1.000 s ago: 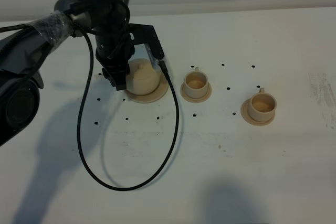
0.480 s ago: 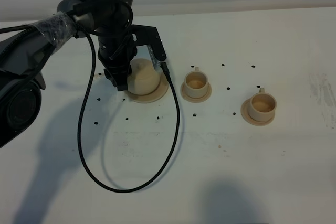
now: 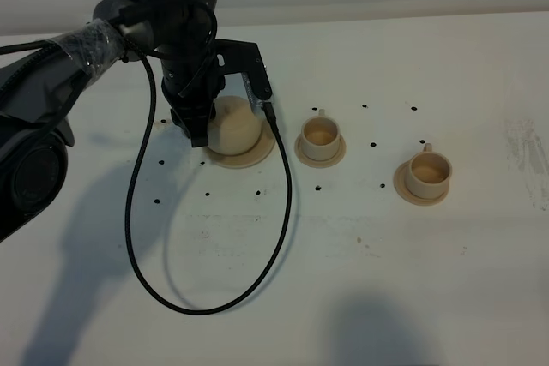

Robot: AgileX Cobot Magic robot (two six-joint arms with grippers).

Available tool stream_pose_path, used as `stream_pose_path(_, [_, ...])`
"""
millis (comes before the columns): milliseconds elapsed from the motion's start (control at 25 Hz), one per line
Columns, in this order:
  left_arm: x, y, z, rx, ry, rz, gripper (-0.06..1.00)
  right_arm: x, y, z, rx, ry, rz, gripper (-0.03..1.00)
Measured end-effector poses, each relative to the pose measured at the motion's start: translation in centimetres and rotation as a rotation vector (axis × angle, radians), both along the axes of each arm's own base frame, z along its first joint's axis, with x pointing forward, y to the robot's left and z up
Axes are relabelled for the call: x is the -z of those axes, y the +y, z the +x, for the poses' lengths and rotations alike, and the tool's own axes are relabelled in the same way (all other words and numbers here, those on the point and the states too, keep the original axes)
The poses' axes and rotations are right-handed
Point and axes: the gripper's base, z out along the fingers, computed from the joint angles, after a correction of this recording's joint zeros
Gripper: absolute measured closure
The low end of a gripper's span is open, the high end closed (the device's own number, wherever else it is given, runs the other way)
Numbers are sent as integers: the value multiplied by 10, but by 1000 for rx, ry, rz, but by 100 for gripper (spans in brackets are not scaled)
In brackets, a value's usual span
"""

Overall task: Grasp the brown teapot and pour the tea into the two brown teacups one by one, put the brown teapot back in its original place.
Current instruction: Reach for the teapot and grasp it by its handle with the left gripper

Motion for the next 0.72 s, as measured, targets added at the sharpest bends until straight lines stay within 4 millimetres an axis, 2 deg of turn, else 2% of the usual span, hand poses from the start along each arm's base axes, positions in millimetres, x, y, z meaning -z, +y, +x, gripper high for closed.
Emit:
stream_pose_path(320, [0, -2, 0, 40, -6, -2, 72, 0, 0, 0, 0, 0, 0, 75])
stream_pose_path(600, [0, -7, 2, 74, -44, -6, 85, 0, 0, 0, 0, 0, 0, 75])
stream_pose_path(720, [0, -8, 2, 79, -51, -9, 86, 0, 0, 0, 0, 0, 0, 75])
